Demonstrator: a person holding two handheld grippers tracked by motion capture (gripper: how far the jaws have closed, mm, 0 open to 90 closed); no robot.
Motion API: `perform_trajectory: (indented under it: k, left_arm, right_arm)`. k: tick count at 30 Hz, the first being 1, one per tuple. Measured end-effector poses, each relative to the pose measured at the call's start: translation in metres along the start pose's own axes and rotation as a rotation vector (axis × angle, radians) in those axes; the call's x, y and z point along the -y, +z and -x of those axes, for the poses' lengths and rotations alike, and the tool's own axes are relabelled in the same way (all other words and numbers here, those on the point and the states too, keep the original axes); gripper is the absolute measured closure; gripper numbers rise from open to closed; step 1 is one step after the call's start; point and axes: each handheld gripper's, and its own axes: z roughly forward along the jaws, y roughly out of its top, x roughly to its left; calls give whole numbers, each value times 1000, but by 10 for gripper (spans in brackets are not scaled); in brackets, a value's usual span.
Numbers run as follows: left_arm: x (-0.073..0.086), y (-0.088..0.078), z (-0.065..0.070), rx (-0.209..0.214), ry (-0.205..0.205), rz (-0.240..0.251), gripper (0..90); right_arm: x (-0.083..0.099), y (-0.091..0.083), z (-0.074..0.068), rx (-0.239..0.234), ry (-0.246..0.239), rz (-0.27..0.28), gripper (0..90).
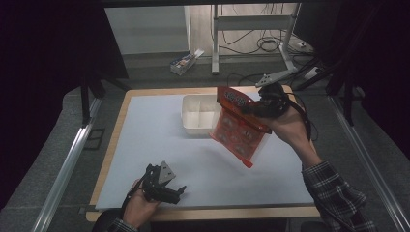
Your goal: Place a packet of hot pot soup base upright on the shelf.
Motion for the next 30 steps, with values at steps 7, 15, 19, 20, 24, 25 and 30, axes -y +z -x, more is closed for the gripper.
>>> perform_trajectory:
  k: [7, 15, 19, 20, 24, 25, 30]
  left_arm:
    - [1, -1, -4, 22, -29, -1, 42]
    - [1, 0, -4, 19, -22, -15, 42]
    - [2, 1, -4, 18, -21, -20, 42]
    - [2, 1, -4, 17, -21, -20, 43]
    - [2, 1, -5, 18, -21, -20, 42]
    - [2, 1, -5, 18, -21, -19, 43]
    - [2, 1, -5, 20, -23, -19, 43]
  right_arm:
    - [-14, -3, 8, 23, 0, 15, 885]
    - [-35, -2, 19, 48, -6, 36, 885]
    - [-45, 0, 25, 59, -2, 41, 885]
    - [-49, 2, 27, 64, -3, 43, 886]
    - [-58, 8, 34, 75, -5, 46, 886]
    - [-59, 10, 36, 75, -8, 46, 886]
    - [-68, 21, 44, 83, -9, 38, 886]
